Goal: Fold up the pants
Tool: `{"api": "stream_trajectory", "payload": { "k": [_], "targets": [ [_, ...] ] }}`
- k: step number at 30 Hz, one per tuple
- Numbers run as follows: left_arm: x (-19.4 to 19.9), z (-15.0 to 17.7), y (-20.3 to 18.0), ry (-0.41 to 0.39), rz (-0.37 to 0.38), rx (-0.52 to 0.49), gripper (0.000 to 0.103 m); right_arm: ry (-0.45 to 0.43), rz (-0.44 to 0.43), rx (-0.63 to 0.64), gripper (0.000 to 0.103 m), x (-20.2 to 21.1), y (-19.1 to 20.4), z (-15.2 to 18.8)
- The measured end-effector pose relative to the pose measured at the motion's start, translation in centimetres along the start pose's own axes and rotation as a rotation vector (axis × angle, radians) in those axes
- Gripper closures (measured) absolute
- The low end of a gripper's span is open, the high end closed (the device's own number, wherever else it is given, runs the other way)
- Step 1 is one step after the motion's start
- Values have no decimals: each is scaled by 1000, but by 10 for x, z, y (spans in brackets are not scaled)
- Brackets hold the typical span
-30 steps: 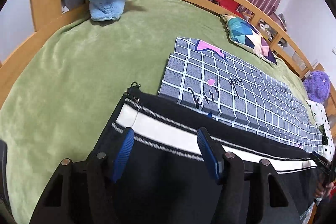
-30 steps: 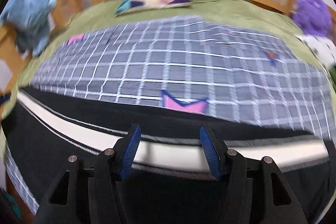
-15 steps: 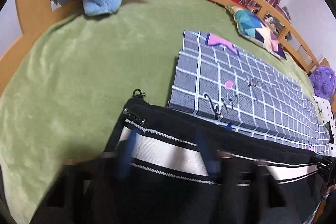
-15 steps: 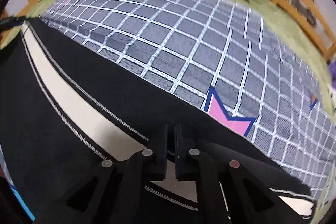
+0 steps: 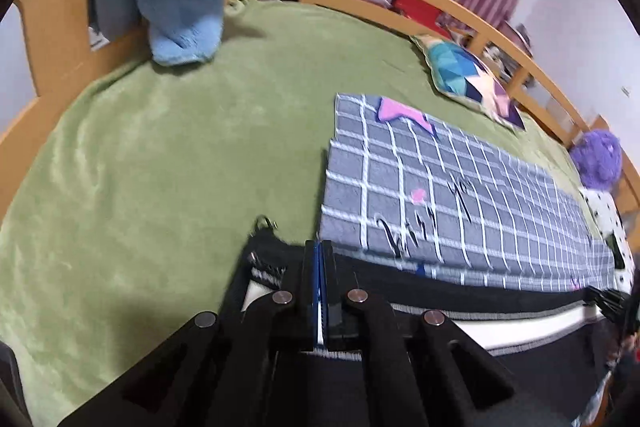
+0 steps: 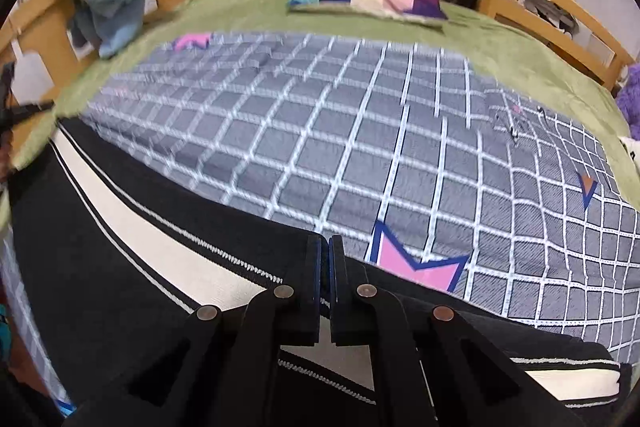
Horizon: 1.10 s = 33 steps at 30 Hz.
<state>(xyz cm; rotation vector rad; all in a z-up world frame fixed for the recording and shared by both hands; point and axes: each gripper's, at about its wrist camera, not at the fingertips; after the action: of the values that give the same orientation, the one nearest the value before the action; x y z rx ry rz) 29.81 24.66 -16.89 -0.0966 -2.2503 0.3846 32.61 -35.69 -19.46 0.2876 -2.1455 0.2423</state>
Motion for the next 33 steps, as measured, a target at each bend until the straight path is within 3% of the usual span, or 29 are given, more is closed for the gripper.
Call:
{"api": "stream_trajectory", "payload": {
  "k": [2, 4, 5, 6, 14, 15, 16, 18, 22, 25, 29, 33],
  "targets": [
    [-1, 7, -2, 12, -9, -24, 98, 34, 7, 16, 100, -7, 3, 4],
    [-5, 10, -2, 34, -31, -28, 69, 44, 4, 8, 99, -11, 1, 7],
    [-7, 12, 0, 36, -51, -20, 47, 48, -1, -2, 97, -13, -1, 7],
    [-8, 13, 2, 26, -58, -12, 43, 55, -3, -12, 97, -14, -2, 8],
    [-43, 14, 21, 68, -127, 40, 47, 67, 40, 30, 94, -16, 12, 16],
    [-43, 14, 23, 61, -122, 50, 64, 63, 44, 33, 97, -16, 12, 16],
    [-42, 14, 22, 52, -116, 45, 74, 55, 50, 34, 98, -15, 13, 17],
    [-31, 12, 19, 24, -90, 16, 83, 34, 47, 21, 100, -9, 12, 17],
    [-8, 4, 21, -45, -43, 27, 85, -69, -36, -92, 100, 19, -5, 8],
    [-27, -1, 30, -12, -47, 84, 84, -31, -16, -73, 100, 5, -5, 5],
    [-47, 2, 31, 18, -96, 114, 80, 43, 43, -78, 98, -36, 2, 13],
    [-24, 0, 10, -11, -207, 37, 67, 28, 62, -112, 87, -20, 0, 15]
  ]
}}
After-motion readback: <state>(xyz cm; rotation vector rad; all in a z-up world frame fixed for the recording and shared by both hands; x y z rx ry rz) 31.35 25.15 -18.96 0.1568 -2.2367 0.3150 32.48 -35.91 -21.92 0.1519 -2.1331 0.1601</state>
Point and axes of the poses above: each gripper's, at about its wrist camera, not at the fingertips, and x roughly against the way its jaws point, y to its left, z to its underside, and after that the axes turned 4 degrees about z, right-handed
